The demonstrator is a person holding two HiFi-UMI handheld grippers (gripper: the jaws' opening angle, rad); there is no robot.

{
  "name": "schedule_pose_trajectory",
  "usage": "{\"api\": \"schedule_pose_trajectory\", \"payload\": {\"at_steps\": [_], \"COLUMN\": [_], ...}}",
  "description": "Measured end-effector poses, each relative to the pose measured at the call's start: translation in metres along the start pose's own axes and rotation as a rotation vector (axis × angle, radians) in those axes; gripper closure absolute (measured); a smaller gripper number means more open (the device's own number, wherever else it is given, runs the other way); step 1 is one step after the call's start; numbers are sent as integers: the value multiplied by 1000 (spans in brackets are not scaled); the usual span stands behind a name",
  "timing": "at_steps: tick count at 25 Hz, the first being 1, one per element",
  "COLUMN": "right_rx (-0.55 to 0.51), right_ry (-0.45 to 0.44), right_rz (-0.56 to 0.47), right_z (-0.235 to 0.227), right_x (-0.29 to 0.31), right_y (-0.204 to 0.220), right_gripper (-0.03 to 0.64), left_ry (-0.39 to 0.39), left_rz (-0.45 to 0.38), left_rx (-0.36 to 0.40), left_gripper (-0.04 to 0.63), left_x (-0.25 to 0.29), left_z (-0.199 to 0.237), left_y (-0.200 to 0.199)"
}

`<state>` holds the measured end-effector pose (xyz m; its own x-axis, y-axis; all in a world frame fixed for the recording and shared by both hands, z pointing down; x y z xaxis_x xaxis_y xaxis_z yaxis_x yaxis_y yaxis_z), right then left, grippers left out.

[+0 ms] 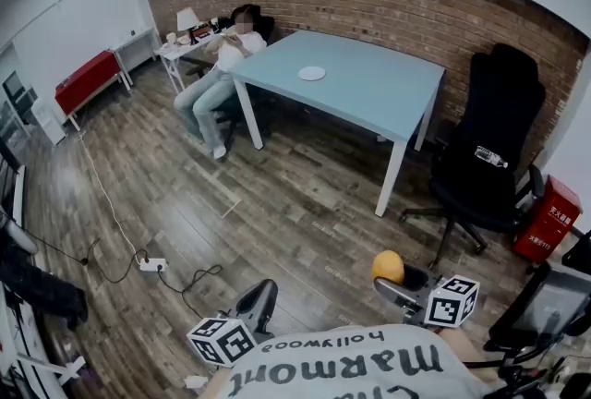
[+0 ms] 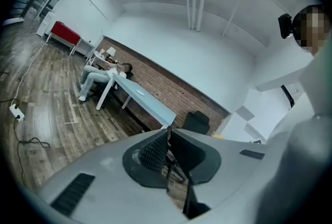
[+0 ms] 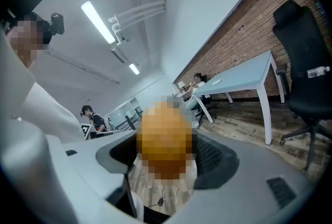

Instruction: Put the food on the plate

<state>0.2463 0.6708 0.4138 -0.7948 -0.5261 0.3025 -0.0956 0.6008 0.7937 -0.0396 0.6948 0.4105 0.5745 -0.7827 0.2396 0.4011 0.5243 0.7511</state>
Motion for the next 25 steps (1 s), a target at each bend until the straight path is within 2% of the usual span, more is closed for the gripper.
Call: {"api": "schedule_pose_trajectory", "payload": {"at_steps": [7, 12, 17, 21, 25], "right_rx": [44, 71, 73, 100, 108], "right_ry": [1, -23, -25, -10, 36], "right_rz": [-37, -69, -78, -98, -84], "right_z": [-12, -16, -21, -25, -40], "right_x": [16, 44, 71, 82, 76], "right_y": [-14, -20, -17, -15, -24], "right_gripper": [302, 302, 302, 302, 302], "left_ry": [10, 0, -6, -9, -23], "left_rz": [-19, -48, -40, -5, -12], "left_rx": [5, 10, 30, 52, 49], "left_gripper": [574, 574, 574, 574, 574], "left_x": [7, 3, 4, 7, 19], "left_z": [12, 35, 61, 76, 86], "left_y": [-18, -35, -46, -45, -45]}}
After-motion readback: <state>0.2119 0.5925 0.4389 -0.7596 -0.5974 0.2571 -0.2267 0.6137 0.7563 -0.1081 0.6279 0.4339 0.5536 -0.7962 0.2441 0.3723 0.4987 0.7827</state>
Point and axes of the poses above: the fingertips, and each gripper's own axes: x forward along the fingers, z to its left, y out of its underside, the point moved 4 cm from there along -x, backward along the fingers, and after that the axes turned 6 degrees about z, right-handed, at the moved point
